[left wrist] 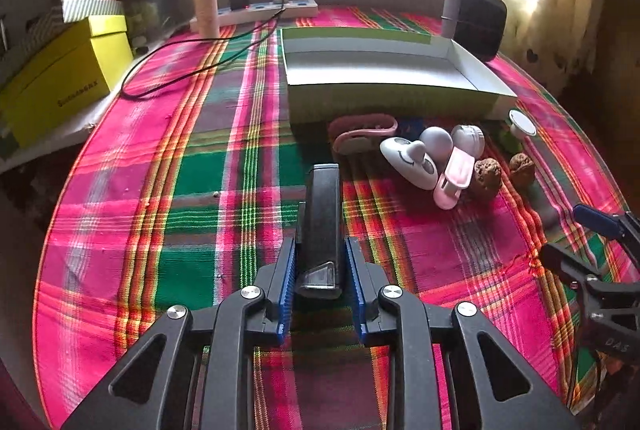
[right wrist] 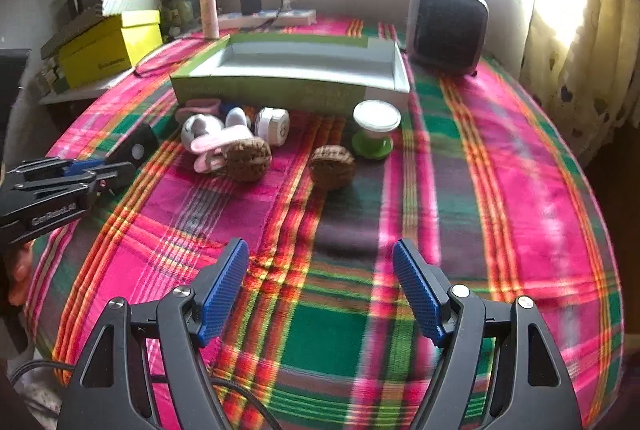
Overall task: Organize objects
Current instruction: 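Hold the flashlight in the left tool while the right tool grasps the walnut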
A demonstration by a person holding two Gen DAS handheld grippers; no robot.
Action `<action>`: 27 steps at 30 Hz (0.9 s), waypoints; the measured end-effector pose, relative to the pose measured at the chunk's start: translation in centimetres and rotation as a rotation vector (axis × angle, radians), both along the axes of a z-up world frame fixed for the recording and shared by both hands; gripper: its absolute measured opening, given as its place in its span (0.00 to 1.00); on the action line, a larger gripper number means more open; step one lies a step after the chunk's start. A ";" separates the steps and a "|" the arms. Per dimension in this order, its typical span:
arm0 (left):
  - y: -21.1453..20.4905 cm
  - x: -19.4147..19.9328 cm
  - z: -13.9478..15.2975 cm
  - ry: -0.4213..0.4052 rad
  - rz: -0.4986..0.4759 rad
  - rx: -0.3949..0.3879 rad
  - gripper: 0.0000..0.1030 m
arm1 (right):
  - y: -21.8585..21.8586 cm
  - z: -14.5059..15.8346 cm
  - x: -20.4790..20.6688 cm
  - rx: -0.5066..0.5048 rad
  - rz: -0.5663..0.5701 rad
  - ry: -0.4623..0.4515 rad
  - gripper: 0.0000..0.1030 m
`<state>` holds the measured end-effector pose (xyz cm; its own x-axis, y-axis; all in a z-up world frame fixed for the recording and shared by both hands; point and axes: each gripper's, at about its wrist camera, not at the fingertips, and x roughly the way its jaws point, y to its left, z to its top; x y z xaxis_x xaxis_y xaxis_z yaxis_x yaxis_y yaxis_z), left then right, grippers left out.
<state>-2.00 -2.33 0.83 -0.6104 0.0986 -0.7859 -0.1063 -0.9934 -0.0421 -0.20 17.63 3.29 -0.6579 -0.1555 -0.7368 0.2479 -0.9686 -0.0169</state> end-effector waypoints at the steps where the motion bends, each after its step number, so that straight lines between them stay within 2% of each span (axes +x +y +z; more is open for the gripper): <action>1: 0.0 0.0 0.0 0.000 0.000 0.002 0.25 | 0.2 0.1 -0.3 -0.006 -0.006 0.004 0.73; 4: 0.2 0.0 0.0 0.002 -0.011 0.020 0.35 | 0.7 0.2 -1.4 -0.020 -0.021 -0.002 0.73; 7: 0.6 0.0 -0.1 0.015 -0.017 0.009 0.39 | 0.7 0.1 -2.6 -0.022 -0.013 -0.016 0.73; 15: 0.7 -0.6 -0.2 0.030 -0.001 -0.001 0.40 | 0.3 -0.4 -5.2 -0.017 -0.047 -0.058 0.72; 21: 0.6 -1.0 -0.2 0.034 0.006 -0.004 0.40 | 0.0 -1.0 -6.1 -0.013 -0.042 -0.085 0.66; 27: 0.6 -1.7 -0.2 0.031 0.012 -0.012 0.40 | -0.3 -1.1 -6.4 -0.003 -0.035 -0.079 0.54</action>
